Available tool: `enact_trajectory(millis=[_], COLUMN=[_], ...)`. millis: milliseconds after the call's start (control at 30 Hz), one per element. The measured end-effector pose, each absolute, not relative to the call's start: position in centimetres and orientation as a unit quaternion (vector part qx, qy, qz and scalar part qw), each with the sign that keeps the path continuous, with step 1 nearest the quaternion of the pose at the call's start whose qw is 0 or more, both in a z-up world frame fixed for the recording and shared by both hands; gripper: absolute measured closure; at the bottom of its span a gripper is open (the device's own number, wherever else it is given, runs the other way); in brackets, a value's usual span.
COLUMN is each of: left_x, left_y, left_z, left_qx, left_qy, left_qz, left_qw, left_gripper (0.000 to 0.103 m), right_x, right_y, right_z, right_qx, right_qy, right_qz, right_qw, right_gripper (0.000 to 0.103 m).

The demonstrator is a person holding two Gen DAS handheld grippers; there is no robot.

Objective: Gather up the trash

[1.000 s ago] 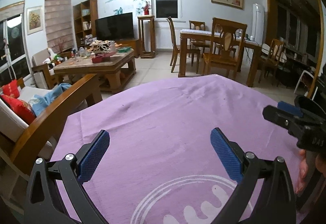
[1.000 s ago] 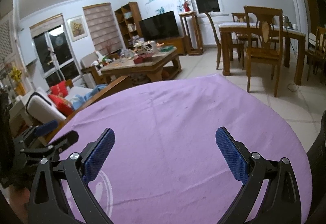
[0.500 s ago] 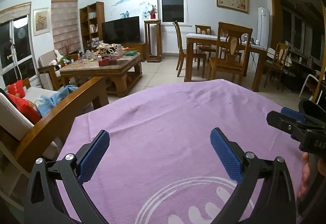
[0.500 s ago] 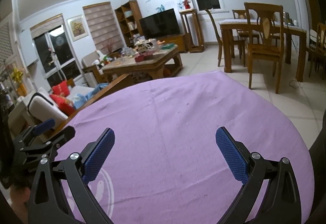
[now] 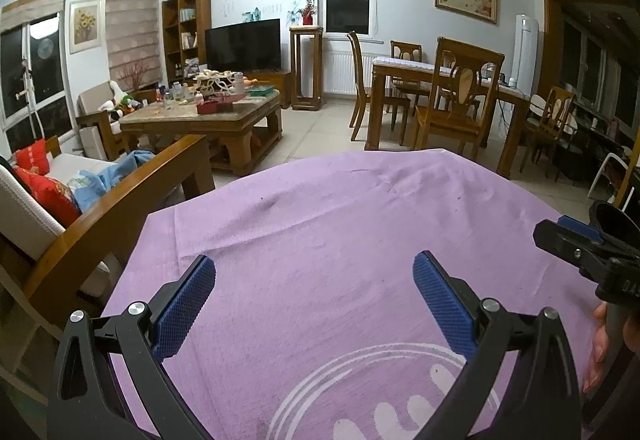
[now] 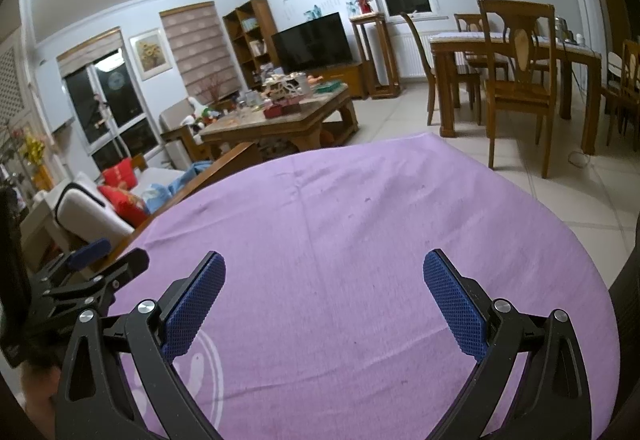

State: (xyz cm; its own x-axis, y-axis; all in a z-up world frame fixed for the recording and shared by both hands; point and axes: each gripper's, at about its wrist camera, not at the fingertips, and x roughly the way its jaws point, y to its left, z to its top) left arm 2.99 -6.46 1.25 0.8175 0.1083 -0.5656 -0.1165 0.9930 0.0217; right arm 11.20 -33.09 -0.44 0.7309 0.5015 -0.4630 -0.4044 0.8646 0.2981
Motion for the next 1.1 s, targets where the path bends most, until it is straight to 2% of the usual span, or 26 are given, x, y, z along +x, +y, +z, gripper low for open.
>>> enact_trajectory(millis=[1100], left_x=[2.88], left_y=[-6.56], left_z=[0.70], left_qx=[-0.011], left_qy=[0.310], left_qz=[0.063], left_qw=[0.949], left_gripper=[0.005], right_x=[11.58], right_y=[-33.81], right_z=[0.43], right_qx=[0.092], right_qy=[0.278], right_qz=[0.245], right_qw=[0.924], right_gripper=[0.005])
